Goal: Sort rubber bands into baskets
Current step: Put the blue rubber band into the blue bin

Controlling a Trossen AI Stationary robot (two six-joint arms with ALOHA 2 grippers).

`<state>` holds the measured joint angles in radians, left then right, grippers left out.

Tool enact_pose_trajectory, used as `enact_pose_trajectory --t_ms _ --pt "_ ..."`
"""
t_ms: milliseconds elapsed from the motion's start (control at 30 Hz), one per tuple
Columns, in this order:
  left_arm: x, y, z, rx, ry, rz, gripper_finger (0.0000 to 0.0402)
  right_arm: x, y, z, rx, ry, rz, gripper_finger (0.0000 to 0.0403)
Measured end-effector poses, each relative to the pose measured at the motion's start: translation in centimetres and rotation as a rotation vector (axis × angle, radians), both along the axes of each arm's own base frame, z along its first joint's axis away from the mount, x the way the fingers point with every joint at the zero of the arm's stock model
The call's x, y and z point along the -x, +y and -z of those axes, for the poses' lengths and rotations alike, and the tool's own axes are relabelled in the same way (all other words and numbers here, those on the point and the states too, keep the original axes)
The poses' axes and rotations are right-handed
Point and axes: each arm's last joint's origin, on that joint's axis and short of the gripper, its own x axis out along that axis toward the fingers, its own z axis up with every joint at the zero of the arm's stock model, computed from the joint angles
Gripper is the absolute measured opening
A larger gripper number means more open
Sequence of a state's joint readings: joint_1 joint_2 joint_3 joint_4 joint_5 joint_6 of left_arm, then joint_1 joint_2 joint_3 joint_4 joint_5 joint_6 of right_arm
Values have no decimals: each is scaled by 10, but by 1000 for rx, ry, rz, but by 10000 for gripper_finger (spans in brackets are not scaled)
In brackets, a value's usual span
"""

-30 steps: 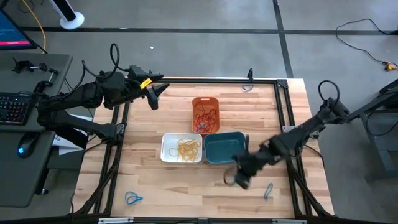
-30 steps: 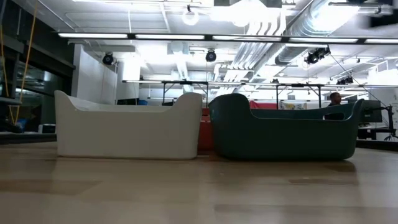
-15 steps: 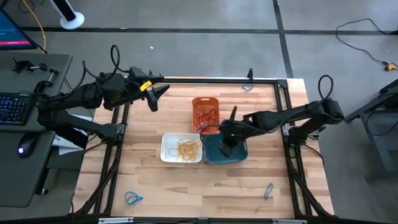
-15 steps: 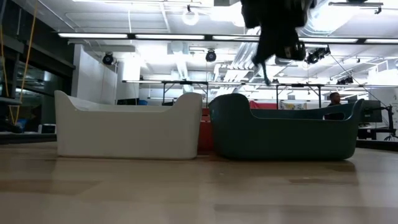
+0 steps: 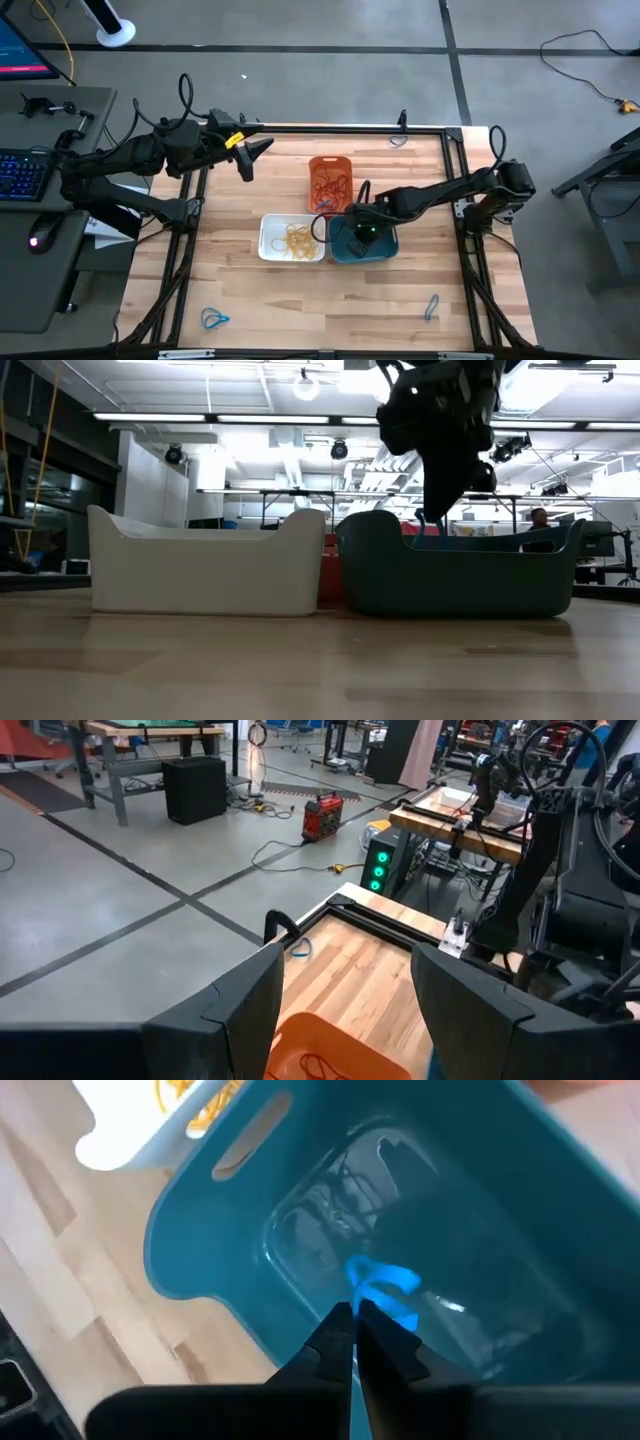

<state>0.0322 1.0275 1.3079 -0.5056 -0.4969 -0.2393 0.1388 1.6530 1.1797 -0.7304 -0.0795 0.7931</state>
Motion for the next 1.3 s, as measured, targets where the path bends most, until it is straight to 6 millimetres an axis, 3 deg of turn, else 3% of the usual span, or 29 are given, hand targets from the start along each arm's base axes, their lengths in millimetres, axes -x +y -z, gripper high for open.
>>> enact_pose_trajectory --t_ms 133,400,467,533,667,733,867,967,1100,1300 --pt "0 0 0 -7 4 1 214 -2 -6 2 -51 12 16 32" --pt "3 2 8 6 93 -10 214 0 -16 0 -111 49 34 180" --pt "4 3 10 16 111 -18 214 -6 -20 -12 -188 -5 15 203" --pt "7 3 11 24 122 -25 214 -19 -25 -37 -203 -138 17 213" --pt "13 6 13 20 163 -40 214 -47 -49 -85 -72 -364 112 217" --pt "15 7 14 13 179 -45 214 -60 -70 -91 -4 -328 193 217" --pt "18 9 16 5 216 -40 214 -86 -107 -78 63 -163 240 217" --pt "18 11 18 -7 254 -28 214 -102 -124 -59 62 -26 236 217" --pt "20 14 20 3 271 -42 214 -113 -131 -31 60 152 167 217" --pt "21 19 20 46 247 -86 214 -122 -133 -1 59 231 67 217"
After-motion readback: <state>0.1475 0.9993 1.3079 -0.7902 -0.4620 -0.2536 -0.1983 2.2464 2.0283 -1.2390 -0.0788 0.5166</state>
